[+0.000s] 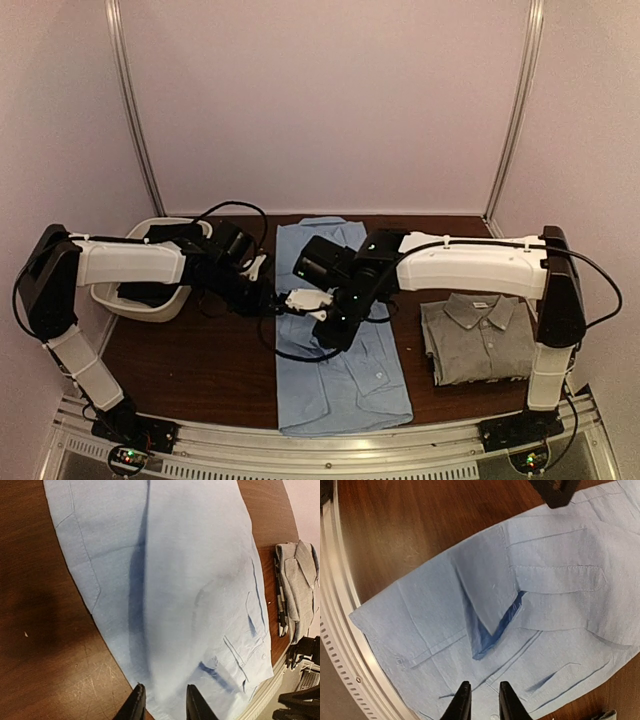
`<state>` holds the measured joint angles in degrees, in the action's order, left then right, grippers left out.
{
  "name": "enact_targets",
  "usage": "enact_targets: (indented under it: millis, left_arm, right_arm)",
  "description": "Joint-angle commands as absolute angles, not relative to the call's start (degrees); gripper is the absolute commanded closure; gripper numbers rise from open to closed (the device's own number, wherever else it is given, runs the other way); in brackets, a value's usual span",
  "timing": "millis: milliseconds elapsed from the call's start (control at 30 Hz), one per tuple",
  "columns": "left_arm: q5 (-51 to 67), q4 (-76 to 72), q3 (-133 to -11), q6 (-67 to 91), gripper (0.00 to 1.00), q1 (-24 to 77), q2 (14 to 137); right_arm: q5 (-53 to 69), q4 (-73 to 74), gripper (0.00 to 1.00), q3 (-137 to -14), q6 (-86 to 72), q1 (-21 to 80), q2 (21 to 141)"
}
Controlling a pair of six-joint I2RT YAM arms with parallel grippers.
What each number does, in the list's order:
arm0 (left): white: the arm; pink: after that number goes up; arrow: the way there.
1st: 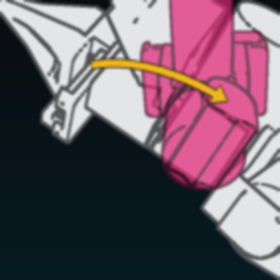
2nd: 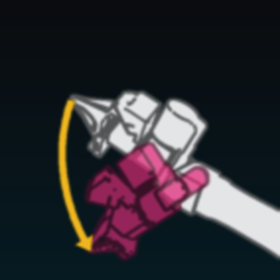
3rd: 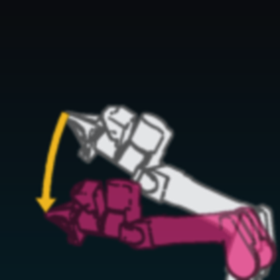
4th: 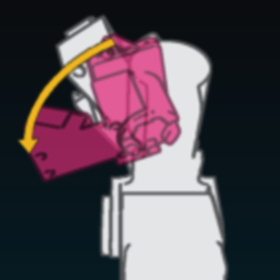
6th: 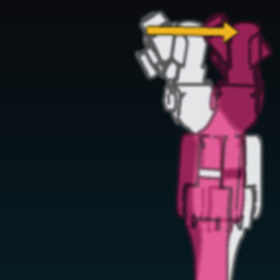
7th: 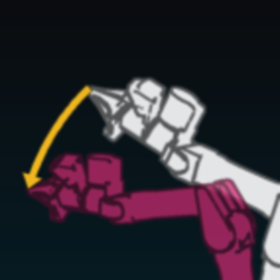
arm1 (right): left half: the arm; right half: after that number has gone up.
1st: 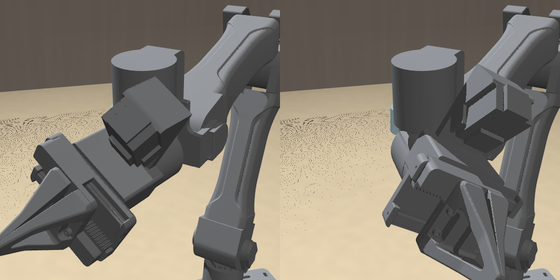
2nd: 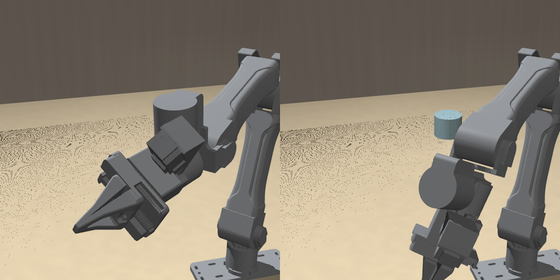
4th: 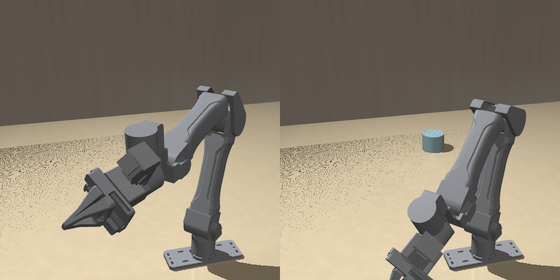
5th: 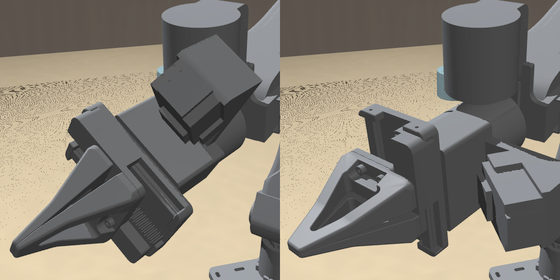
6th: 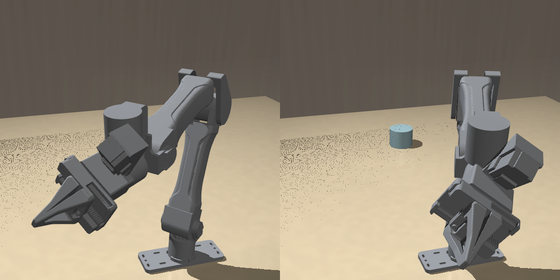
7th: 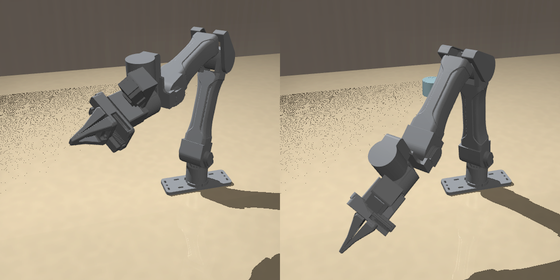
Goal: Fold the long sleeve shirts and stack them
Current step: Fold the sleeve at the center of the board, then adjust the sleeve at the center of the board.
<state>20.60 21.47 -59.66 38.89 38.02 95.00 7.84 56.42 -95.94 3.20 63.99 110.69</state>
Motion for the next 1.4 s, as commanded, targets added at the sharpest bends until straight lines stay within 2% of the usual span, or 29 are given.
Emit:
enact_targets:
  millis: [0, 200, 267, 567, 867, 933, 1033, 1100, 1233, 1367]
  left_arm:
    - [21.79, 21.12, -58.83, 37.54, 0.71, 37.62, 94.56]
    - [24.23, 19.37, -57.18, 37.42, 0.68, 37.62, 95.33]
    - [24.28, 19.4, -56.35, 37.27, 0.66, 37.7, 95.26]
    - [21.98, 19.33, -47.67, 38.29, 0.6, 39.23, 92.13]
    - [22.56, 16.51, -43.99, 41.71, 0.61, 42.47, 91.43]
    - [22.48, 16.5, -44.34, 42.16, 0.63, 43.26, 91.56]
    - [22.48, 16.51, -44.6, 42.74, 0.67, 44.04, 91.66]
    - [22.79, 16.48, -44.75, 42.86, 0.72, 44.39, 91.89]
    - [23.34, 17.21, -45.84, 43.15, 0.87, 45.1, 91.72]
    - [24.25, 18.71, -47.89, 42.9, 0.96, 45.84, 91.53]
  right_arm:
    - [10.28, 49.82, 0.76, -92.64, 0.14, 66.09, 108.28]
    - [8.22, 39.15, 0.49, -82.05, -7.45, 64.06, 99.8]
    - [9.69, 35.29, 0.44, -77.39, -11.03, 62.6, 97.38]
    - [13.72, 18.09, 0.42, -60.44, -24.21, 58.29, 89.62]
    - [14.45, 12.02, 0.4, -53.04, -28.25, 53.67, 85.43]
    - [14.41, 11.9, 0.39, -52.68, -28.43, 53.51, 85.48]
    - [14.26, 11.38, 0.3, -51.94, -28.75, 53.27, 85.35]
    - [14.28, 10.76, 0.3, -51.41, -28.95, 53.26, 85.22]
    - [14.32, 9.55, 0.3, -50.42, -29.3, 53.09, 84.9]
    - [14.19, 9.01, 0.31, -49.86, -29.36, 53.09, 84.84]
